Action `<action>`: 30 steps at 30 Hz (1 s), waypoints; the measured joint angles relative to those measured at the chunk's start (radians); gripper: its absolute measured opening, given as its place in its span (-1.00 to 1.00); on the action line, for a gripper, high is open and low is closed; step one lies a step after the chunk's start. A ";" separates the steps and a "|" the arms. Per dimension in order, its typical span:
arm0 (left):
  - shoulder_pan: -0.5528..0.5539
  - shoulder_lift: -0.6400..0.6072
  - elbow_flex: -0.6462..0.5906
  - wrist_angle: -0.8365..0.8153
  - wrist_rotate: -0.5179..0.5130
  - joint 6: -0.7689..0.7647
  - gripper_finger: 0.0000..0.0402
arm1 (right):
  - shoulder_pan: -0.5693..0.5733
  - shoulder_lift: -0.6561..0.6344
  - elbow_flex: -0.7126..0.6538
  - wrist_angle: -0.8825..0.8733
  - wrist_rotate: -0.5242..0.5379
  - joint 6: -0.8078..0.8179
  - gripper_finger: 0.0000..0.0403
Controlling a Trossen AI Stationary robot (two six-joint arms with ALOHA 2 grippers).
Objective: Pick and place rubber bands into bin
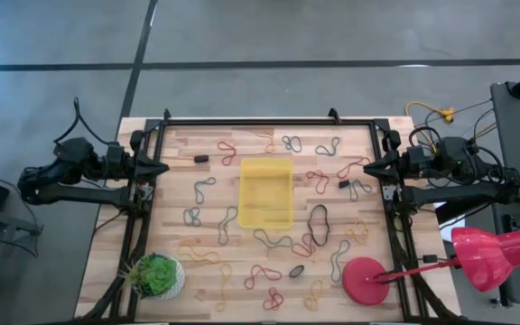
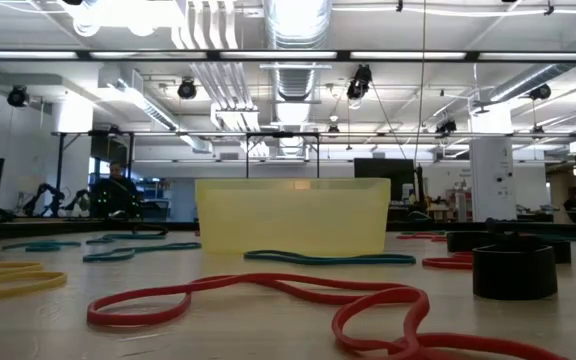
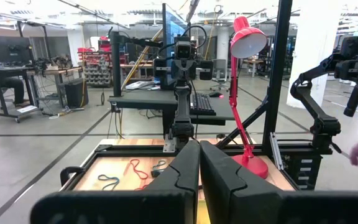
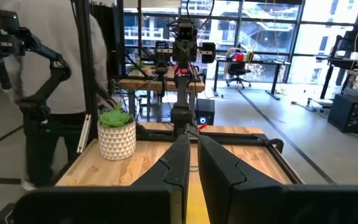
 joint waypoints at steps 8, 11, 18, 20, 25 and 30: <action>0.000 0.000 0.000 0.000 0.000 0.000 -1.00 | 0.000 0.000 0.000 0.000 0.000 0.006 -0.89; 0.000 0.000 0.000 0.000 0.000 0.000 -1.00 | 0.000 0.000 0.000 0.000 0.000 0.000 -0.89; 0.000 0.000 0.000 0.000 0.000 0.000 -1.00 | 0.000 0.000 0.000 0.000 0.000 -0.071 -0.89; 0.000 0.000 0.000 0.000 0.000 0.000 -1.00 | 0.000 0.000 0.000 0.000 0.000 -0.205 -0.89; 0.000 0.000 0.000 0.000 0.000 0.000 -1.00 | 0.000 0.000 0.000 0.000 0.000 -0.444 -0.89; 0.000 0.000 0.000 0.000 0.000 0.000 -1.00 | 0.000 0.000 0.000 0.000 0.000 -0.499 -0.89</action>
